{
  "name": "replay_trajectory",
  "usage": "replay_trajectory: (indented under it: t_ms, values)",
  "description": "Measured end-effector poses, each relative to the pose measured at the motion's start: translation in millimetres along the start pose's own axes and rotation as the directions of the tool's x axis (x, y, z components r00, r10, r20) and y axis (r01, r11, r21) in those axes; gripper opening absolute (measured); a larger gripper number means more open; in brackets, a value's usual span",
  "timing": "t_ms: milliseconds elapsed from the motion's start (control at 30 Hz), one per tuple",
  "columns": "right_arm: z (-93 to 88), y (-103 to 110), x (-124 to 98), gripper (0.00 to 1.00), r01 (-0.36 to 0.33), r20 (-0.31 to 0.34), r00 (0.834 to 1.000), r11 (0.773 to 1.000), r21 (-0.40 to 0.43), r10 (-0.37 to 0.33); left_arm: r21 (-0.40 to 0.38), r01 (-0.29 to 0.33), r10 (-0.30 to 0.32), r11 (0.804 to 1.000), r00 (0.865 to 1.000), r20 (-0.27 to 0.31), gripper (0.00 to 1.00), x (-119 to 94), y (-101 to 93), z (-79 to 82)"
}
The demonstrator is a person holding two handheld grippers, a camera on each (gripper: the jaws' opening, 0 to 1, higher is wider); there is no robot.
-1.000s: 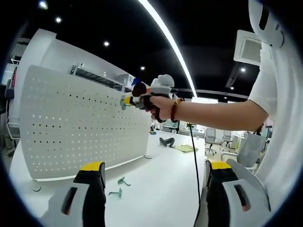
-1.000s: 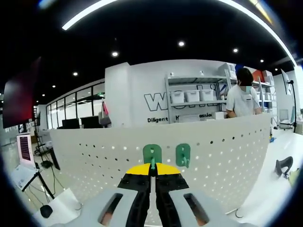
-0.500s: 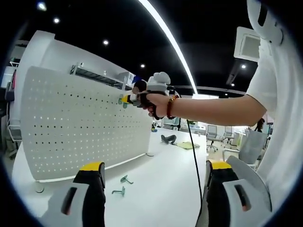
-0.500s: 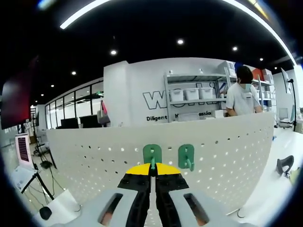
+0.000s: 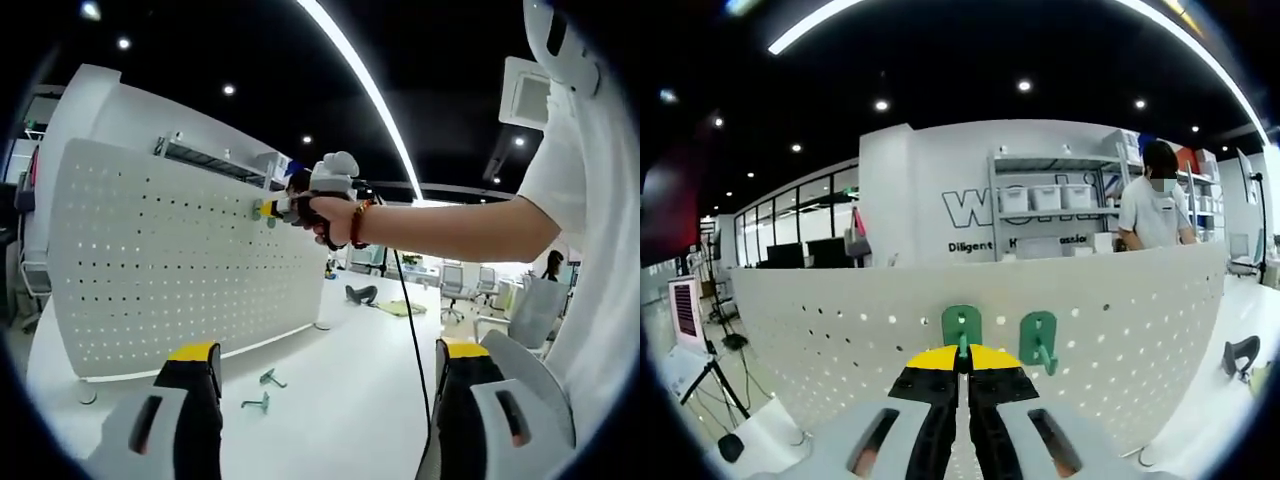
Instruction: Insert the hook assembly into the mounting plate slot until the hook locks in place.
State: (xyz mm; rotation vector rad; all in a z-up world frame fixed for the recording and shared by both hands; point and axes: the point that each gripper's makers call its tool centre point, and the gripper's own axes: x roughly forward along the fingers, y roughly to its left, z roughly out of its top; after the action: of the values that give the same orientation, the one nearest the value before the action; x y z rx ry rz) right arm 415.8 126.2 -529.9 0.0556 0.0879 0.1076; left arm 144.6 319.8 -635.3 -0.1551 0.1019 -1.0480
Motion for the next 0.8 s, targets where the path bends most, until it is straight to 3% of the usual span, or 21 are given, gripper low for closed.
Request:
replay_trajectory:
  t_ms: [400, 800]
  values:
    - [-5.9, 0.7, 2.0, 0.01, 0.025, -0.018, 1.0, 1.0, 0.01, -0.025, -0.005, -0.006, 0.006, 1.0, 1.0, 0.004, 0.9, -0.4, 3.3, 0.3]
    - [-7.7, 1.5, 4.3, 0.01, 0.056, -0.027, 0.998, 0.997, -0.06, -0.057, -0.009, -0.009, 0.009, 1.0, 1.0, 0.006, 0.9, -0.9, 3.7, -0.1]
